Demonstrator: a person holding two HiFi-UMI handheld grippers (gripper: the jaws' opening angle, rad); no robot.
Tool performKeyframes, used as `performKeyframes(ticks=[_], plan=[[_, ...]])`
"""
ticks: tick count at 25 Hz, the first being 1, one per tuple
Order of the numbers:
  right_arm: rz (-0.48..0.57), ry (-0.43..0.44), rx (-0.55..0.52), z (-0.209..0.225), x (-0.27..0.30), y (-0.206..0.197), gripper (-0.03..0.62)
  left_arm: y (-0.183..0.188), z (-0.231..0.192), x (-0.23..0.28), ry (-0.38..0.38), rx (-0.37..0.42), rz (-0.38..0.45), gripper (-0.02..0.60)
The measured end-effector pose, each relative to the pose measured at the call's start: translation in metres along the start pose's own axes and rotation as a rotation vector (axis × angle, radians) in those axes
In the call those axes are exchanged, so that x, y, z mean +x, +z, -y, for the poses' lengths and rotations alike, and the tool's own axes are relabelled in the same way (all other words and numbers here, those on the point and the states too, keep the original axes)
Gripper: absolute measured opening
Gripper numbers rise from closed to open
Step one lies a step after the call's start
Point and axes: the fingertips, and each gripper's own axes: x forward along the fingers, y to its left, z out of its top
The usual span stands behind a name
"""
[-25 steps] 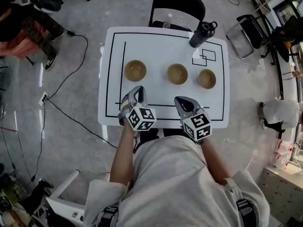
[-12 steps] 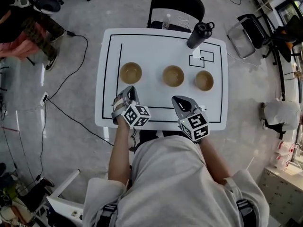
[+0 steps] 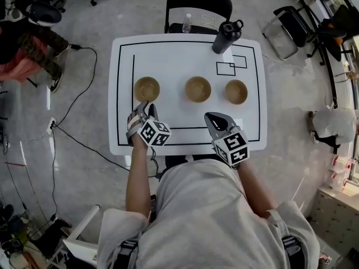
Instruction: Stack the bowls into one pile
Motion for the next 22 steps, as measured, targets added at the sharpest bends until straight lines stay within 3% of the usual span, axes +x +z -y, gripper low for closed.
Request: performKeyframes(ticks=[6,9,17,22], plan=[[-0.001,-0.01,0.011,0.004,-0.002,-0.001,0.0,-0.004,0.004,0.014,0.003,0.118,-0.048,0.095],[-0.001,-0.02,0.018,0.008,-0.004,-0.003,0.0,-0.007,0.004,0.019,0.007,0.137,-0.058,0.094],[0.006,-0.04,0.027,0.016,-0.009,-0.003,0.0,-0.002,0.006,0.023,0.034,0.206,-0.034,0.019],[0.012,-0.038,0.03,0.016,-0.009,-0.002,0.0,0.0,0.007,0.019,0.038,0.216,-0.03,0.014]])
